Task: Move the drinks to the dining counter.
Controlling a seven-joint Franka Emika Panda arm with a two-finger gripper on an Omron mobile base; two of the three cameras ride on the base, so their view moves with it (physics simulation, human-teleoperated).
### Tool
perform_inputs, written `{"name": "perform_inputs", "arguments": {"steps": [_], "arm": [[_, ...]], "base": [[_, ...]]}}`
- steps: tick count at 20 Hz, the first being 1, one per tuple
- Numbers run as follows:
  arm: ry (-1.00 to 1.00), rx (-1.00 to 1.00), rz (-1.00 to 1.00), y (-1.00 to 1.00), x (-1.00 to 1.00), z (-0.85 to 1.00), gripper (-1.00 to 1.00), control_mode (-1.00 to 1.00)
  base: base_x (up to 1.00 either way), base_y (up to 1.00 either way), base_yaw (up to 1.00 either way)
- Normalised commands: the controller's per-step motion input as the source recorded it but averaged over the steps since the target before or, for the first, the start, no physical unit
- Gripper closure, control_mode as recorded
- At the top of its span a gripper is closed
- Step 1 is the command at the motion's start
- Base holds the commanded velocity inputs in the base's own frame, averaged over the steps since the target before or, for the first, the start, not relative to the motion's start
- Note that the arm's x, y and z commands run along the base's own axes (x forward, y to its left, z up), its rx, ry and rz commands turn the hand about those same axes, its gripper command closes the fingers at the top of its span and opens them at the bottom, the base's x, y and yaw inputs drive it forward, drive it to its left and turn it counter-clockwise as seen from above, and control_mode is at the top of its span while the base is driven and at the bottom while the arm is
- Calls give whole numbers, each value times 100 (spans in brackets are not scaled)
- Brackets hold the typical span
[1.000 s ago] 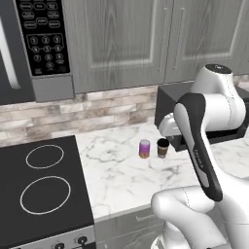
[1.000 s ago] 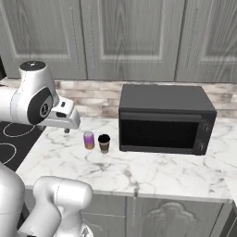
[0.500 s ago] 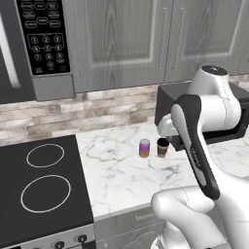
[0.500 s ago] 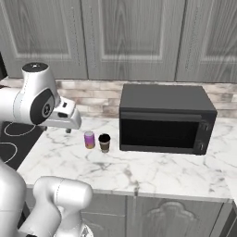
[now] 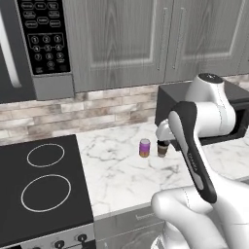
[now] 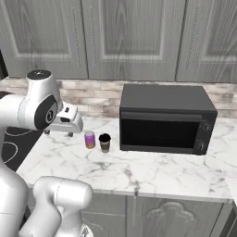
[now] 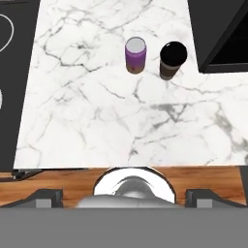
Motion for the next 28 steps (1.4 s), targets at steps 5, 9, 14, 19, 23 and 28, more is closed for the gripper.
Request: {"name": "perform_inputs", "arguments": {"steps": [5,9,14,19,23,28], "arm": [[-7,0,0,0,0,-10,-100,-100],[-6,0,0,0,9,-7,-100,-100],[-3,0,0,0,21,-3,-100,-100],[0,0,0,3,28,0,-100,-100],[0,-1,0,7,32,0,-100,-100],[0,0,0,3,19,-9,-100,-100]], "base": [[0,0,0],[0,0,0],[0,0,0],[0,0,0],[0,0,0],[0,0,0]]}}
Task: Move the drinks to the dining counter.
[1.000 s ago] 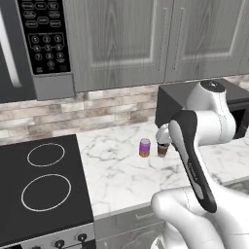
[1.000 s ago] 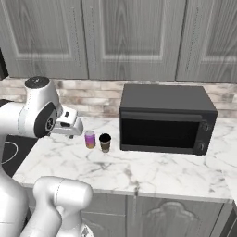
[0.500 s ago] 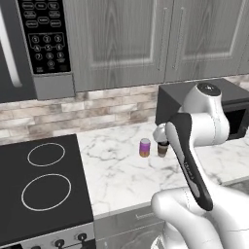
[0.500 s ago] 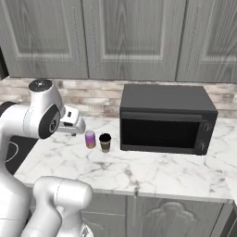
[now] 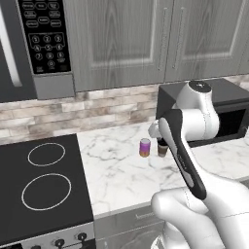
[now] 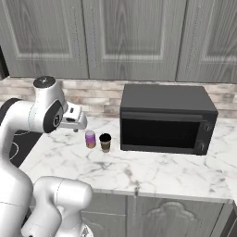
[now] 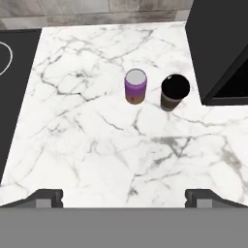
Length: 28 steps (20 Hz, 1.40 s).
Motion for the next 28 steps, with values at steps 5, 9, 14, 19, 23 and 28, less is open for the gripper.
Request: {"name": "perform_inputs", "arguments": {"steps": [5,9,14,19,23,28], "arm": [[-2,0,0,0,6,-22,-100,-100],[-2,0,0,0,9,-23,-100,-100],[-6,0,0,1,10,-8,-100,-100],[-6,0,0,4,15,-11,-100,-100],[0,0,0,2,20,-10,-100,-100],[0,0,0,0,21,-5,-100,-100]], "base": [[0,0,0],[0,0,0],[0,0,0],[0,0,0],[0,0,0],[0,0,0]]}}
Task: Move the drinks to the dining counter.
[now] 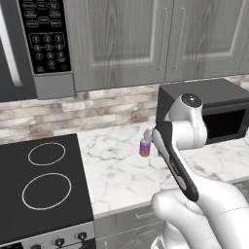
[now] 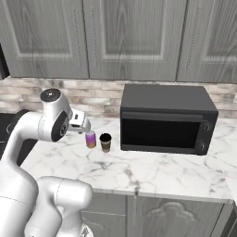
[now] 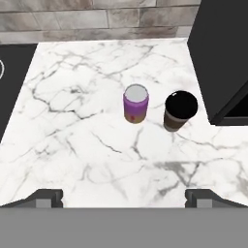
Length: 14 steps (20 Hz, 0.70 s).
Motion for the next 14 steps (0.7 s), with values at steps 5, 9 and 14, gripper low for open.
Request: {"name": "perform_inputs", "arguments": {"steps": [5,9,14], "arm": [[0,0,0,0,21,-8,-100,-100],[0,0,0,0,18,-16,-100,-100],[0,0,0,0,21,-16,-100,-100]], "base": [[0,0,0],[0,0,0],[0,0,0]]}}
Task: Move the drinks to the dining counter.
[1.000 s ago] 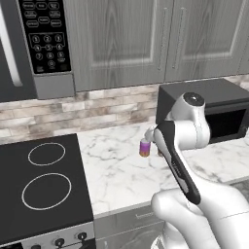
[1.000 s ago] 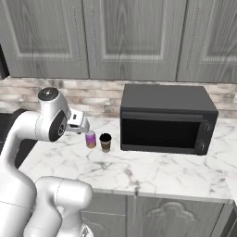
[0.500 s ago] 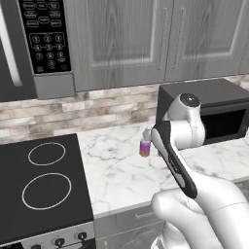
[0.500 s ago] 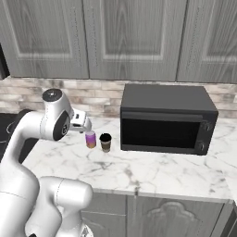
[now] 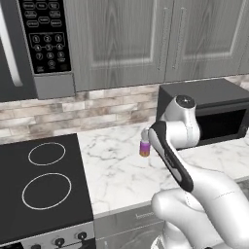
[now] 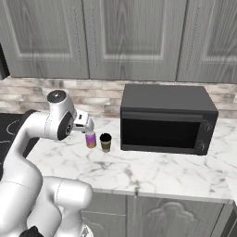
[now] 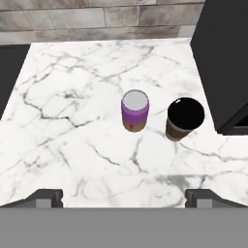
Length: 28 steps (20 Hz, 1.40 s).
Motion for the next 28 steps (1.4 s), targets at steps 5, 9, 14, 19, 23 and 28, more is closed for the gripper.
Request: {"name": "perform_inputs", "arguments": {"steps": [5,9,14,19,23,28], "arm": [[0,0,0,2,22,0,-100,-100],[0,0,0,2,24,-3,-100,-100],[5,0,0,0,20,-9,-100,-100],[13,0,0,1,25,-3,-100,-100],[16,0,0,2,36,0,-100,-100],[0,0,0,0,9,-2,-100,-100]], "base": [[0,0,0],[0,0,0],[0,0,0],[0,0,0],[0,0,0],[0,0,0]]}}
